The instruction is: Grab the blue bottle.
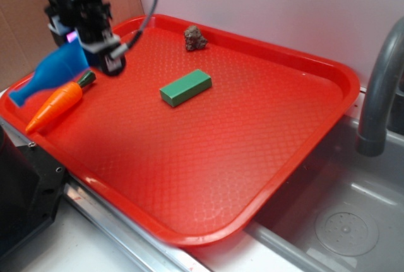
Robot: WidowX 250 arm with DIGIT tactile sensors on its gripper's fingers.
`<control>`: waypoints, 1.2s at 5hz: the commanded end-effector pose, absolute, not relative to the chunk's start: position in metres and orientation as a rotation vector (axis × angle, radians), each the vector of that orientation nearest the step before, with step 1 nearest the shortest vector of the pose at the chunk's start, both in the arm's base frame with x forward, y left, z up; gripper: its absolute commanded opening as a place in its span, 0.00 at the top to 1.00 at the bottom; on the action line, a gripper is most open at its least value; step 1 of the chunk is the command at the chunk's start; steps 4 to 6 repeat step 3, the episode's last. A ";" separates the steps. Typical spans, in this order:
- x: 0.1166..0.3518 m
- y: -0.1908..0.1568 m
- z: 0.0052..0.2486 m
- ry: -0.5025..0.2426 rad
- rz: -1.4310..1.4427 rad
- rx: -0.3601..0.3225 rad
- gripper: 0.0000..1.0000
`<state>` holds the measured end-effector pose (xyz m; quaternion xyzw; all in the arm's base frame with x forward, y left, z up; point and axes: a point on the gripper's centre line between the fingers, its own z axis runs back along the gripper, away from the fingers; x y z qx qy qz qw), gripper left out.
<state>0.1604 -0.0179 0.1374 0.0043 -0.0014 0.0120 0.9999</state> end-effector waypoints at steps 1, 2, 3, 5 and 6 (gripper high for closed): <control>0.173 -0.035 0.227 -0.009 0.064 0.064 1.00; 0.179 -0.039 0.232 0.000 0.053 0.060 1.00; 0.179 -0.035 0.235 0.003 0.071 0.034 1.00; 0.179 -0.035 0.235 0.003 0.071 0.034 1.00; 0.179 -0.035 0.235 0.003 0.071 0.034 1.00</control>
